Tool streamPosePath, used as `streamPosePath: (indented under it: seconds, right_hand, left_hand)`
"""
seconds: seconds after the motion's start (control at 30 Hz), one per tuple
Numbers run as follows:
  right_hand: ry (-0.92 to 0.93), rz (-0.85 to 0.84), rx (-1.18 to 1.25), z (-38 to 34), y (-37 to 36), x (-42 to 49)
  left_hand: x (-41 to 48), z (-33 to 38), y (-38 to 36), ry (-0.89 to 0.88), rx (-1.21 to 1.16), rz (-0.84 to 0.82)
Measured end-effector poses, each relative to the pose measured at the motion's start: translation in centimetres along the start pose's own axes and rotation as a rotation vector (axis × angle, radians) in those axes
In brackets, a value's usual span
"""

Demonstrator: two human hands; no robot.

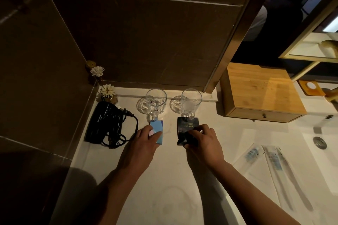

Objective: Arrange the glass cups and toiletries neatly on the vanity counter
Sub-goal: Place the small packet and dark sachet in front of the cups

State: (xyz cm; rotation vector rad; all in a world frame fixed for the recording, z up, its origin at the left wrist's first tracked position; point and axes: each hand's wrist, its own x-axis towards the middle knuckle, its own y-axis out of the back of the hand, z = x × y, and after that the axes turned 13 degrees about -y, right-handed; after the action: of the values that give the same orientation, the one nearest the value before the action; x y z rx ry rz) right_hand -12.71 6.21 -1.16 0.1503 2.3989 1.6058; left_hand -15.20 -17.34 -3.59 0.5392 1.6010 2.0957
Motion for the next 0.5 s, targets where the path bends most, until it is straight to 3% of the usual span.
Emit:
streamPosePath:
  seconds: [0.5]
  right_hand:
    - [0.018, 0.005, 0.003, 0.4, 0.2, 0.0]
  left_hand:
    - [-0.4, 1.1, 1.0, 0.026, -0.006, 0.042]
